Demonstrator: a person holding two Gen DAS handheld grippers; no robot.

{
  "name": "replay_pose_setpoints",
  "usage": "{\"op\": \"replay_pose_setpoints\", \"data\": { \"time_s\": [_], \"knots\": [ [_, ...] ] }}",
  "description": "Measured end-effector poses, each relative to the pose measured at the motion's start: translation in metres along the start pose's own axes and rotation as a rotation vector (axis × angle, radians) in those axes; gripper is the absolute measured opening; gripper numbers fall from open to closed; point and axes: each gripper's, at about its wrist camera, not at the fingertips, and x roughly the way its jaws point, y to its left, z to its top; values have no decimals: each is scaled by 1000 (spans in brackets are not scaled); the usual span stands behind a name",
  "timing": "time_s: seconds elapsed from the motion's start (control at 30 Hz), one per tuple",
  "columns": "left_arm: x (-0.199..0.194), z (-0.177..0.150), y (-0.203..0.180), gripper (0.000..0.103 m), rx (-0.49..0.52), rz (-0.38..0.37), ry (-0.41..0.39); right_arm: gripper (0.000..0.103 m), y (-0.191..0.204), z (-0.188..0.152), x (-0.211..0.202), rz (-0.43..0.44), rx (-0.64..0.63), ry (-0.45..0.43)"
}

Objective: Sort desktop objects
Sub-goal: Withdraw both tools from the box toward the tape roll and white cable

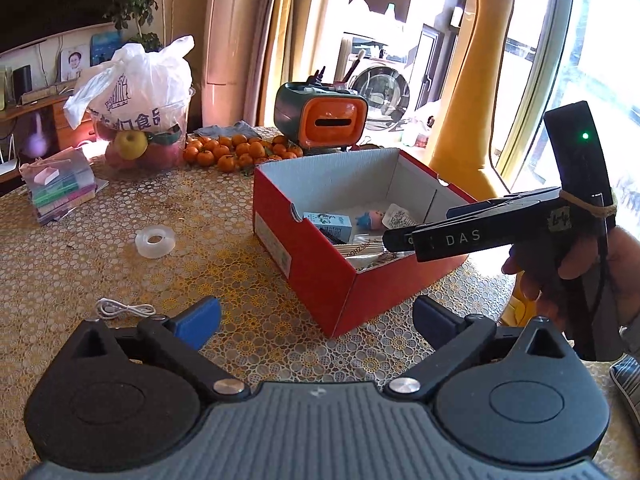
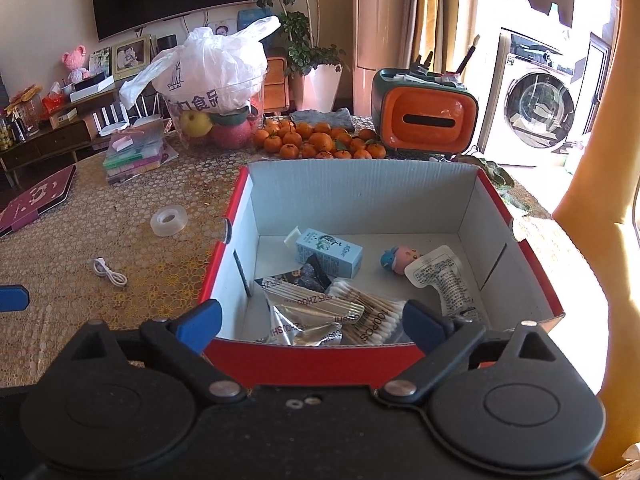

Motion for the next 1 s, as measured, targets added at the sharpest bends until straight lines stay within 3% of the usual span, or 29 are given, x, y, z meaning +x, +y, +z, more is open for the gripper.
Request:
{"op": "replay_pose_setpoints", "data": {
  "time_s": [0.47,1.0],
  "knots": [
    [-35,-20,39,103,-53,77,-24,99,57,6,-13,60,-47,-32],
    [-61,-40,92,103,-118,136,-52,100,132,28,-1,135,-128,-42]
  ]
}}
